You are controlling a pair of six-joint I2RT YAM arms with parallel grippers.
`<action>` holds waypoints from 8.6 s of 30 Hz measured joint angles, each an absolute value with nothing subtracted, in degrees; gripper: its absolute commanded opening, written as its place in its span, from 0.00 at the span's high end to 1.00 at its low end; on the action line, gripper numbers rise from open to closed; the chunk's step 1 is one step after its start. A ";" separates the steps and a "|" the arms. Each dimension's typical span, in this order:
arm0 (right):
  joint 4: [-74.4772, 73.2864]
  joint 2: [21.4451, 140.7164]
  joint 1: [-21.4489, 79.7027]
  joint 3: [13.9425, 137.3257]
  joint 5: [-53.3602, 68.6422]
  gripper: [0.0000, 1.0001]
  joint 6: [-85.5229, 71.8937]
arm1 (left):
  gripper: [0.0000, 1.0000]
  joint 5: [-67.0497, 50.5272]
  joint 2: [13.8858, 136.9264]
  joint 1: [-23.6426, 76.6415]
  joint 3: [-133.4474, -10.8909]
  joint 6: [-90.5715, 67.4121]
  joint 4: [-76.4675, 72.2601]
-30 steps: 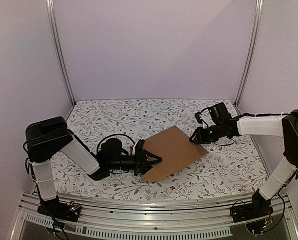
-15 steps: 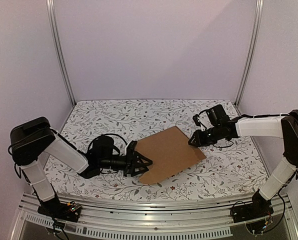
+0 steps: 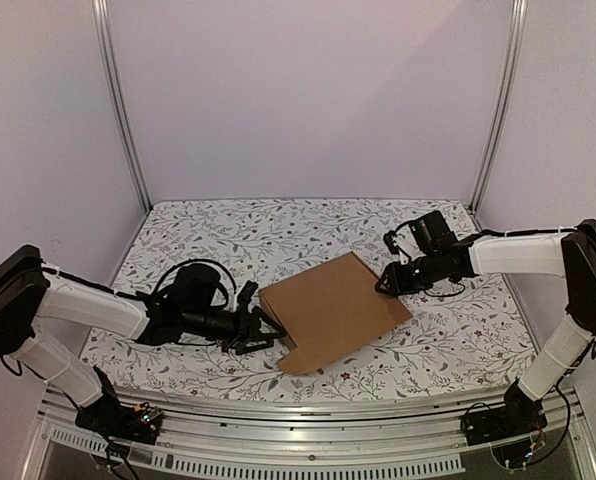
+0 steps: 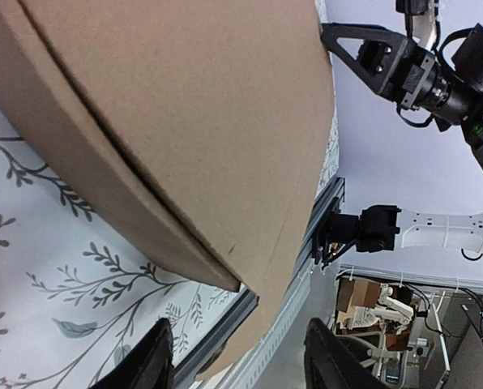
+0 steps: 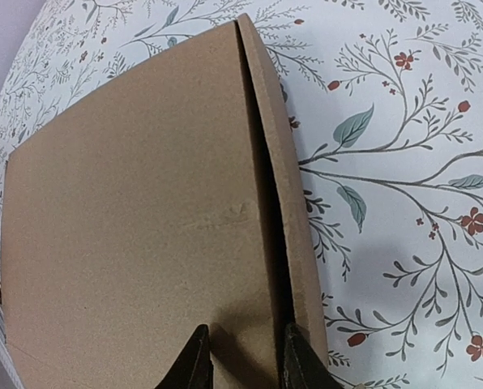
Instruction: Fold the paper box
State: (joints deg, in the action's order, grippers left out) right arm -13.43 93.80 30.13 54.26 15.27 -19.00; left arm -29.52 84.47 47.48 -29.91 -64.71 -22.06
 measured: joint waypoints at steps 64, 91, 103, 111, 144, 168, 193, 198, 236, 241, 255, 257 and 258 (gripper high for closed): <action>-15.16 92.27 33.67 53.15 0.67 0.63 -14.33 | 0.58 -18.63 98.67 47.75 -48.49 -48.25 -3.79; -14.13 90.94 47.66 51.42 1.50 0.56 -25.06 | 0.67 -16.27 89.86 37.67 -45.82 -40.73 7.81; -13.45 90.56 50.02 50.26 2.15 0.01 -28.27 | 0.64 -15.97 87.09 35.92 -43.59 -38.52 8.38; -16.53 85.91 47.00 50.41 -0.12 0.01 -25.93 | 0.60 -14.41 83.70 35.92 -43.20 -37.15 10.63; 0.14 95.22 34.85 47.57 19.38 0.51 -38.79 | 0.26 -14.85 76.14 33.56 -37.85 -37.71 8.25; 7.07 93.49 34.92 43.16 18.90 0.99 -41.08 | 0.20 -20.43 77.60 33.45 -35.70 -40.42 2.11; 9.04 91.31 34.92 40.42 15.99 1.00 -40.14 | 0.01 -29.10 87.94 34.13 -26.15 -54.39 -23.22; 9.19 90.61 34.92 39.68 15.57 1.00 -39.92 | 0.01 -29.76 91.55 34.44 -25.36 -57.89 -31.27; 6.66 88.84 34.59 39.24 15.14 0.89 -39.48 | 0.58 -34.24 100.49 35.42 -23.14 -74.04 -60.53; 1.19 85.30 34.72 39.24 14.98 0.64 -36.95 | 0.63 -35.62 98.80 35.31 -23.11 -74.22 -59.81; -10.90 60.25 34.76 44.71 22.72 0.18 -15.99 | 0.78 -45.34 81.84 30.89 -23.14 -75.29 -53.12; -11.18 58.00 35.16 45.08 24.77 0.02 -14.06 | 0.81 -47.27 79.83 30.09 -23.22 -76.64 -52.25; -11.46 57.23 35.51 45.39 25.47 0.01 -13.56 | 0.82 -48.23 78.85 29.78 -23.33 -77.25 -51.70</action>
